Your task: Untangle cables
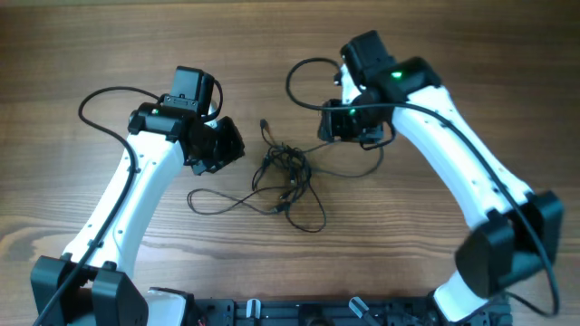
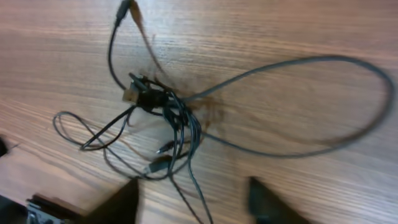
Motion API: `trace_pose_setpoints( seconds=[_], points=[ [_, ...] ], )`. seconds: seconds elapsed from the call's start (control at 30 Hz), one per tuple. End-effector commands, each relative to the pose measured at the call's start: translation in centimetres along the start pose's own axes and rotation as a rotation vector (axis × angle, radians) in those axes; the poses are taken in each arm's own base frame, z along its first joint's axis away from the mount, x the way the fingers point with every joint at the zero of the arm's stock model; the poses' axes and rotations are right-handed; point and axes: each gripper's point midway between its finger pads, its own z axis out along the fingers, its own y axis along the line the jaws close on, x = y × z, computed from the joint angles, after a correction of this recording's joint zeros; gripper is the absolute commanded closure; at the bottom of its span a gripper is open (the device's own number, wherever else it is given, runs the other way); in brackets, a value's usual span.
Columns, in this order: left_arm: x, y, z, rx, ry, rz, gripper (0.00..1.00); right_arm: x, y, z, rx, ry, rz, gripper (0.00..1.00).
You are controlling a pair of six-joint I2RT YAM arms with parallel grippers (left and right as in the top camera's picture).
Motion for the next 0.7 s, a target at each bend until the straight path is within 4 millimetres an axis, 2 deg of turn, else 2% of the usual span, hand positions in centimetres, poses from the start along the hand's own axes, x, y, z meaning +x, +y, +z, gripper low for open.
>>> trace_pose_setpoints(
  seconds=[0.0,0.07,0.23,0.33,0.43,0.67],
  points=[
    [-0.4,0.4,0.1,-0.018,-0.012,-0.009,0.65,1.7,1.2,4.9,-0.066,0.127,-0.092,0.69],
    [-0.4,0.4,0.1,-0.018,-0.012,-0.009,0.63,1.7,1.3,6.8,-0.062,0.147,-0.102,0.83],
    [-0.4,0.4,0.1,-0.019,-0.012,-0.009,0.6,1.9,1.8,9.8,-0.041,0.166,-0.129,0.9],
    [-0.4,0.4,0.1,-0.018,-0.012,-0.009,0.6,1.6,0.9,10.5,0.037,0.148,-0.107,0.86],
    [-0.4,0.4,0.1,-0.018,-0.012,-0.009,0.6,1.9,0.6,10.9,0.065,0.141,-0.11,0.72],
    [-0.4,0.4,0.1,-0.018,-0.012,-0.009,0.59,2.3,0.4,11.9,0.059,0.139,-0.115,0.73]
  ],
)
